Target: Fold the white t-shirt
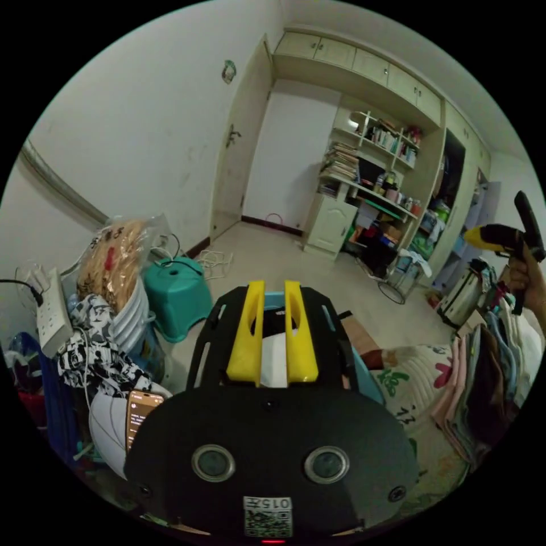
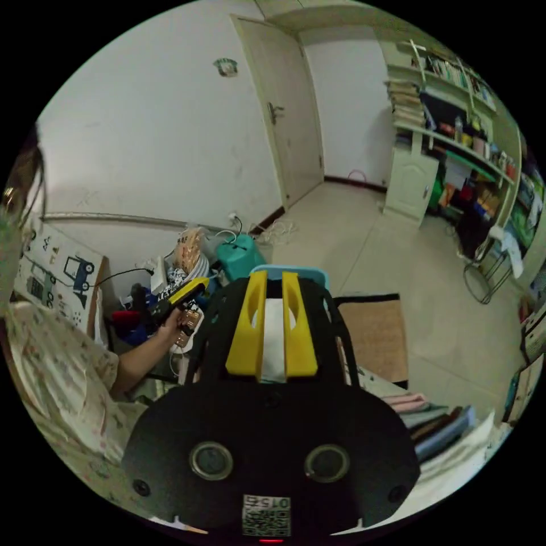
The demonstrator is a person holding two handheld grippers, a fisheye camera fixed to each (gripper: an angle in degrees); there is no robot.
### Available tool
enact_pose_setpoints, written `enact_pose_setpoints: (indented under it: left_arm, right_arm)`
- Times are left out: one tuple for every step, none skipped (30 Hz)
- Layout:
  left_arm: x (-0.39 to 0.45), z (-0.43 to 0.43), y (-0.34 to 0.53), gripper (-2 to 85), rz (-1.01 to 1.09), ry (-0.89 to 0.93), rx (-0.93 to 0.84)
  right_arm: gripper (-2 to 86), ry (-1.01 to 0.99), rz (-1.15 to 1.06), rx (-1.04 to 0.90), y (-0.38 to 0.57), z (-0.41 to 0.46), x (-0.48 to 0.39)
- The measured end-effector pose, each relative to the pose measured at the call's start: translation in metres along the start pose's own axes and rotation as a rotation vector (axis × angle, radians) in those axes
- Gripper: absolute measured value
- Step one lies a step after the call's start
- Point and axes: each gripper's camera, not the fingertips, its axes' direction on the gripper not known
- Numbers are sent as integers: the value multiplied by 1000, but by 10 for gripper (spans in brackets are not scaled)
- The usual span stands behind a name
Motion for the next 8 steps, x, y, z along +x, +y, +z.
enact_pose_setpoints:
  left_arm:
    - [7,5,5,60,13,20,-8]
    - [23,17,16,60,45,64,-25]
    - [40,30,27,61,74,114,-46]
    - [50,37,31,62,84,142,-58]
    - [70,51,39,65,99,210,-78]
    - [92,66,43,70,117,295,-92]
    - [104,73,44,73,126,341,-97]
    - [129,89,43,77,143,442,-106]
  right_arm:
    - [63,71,-14,26,-7,-12,-1]
    - [71,179,-17,44,-15,-21,-1]
    - [77,243,-6,49,-19,-25,-1]
    - [90,375,46,55,-28,-31,4]
    - [97,482,107,48,-39,-32,12]
    - [100,524,142,37,-46,-31,17]
    - [102,591,212,6,-61,-23,29]
    - [105,629,286,-33,-79,-11,44]
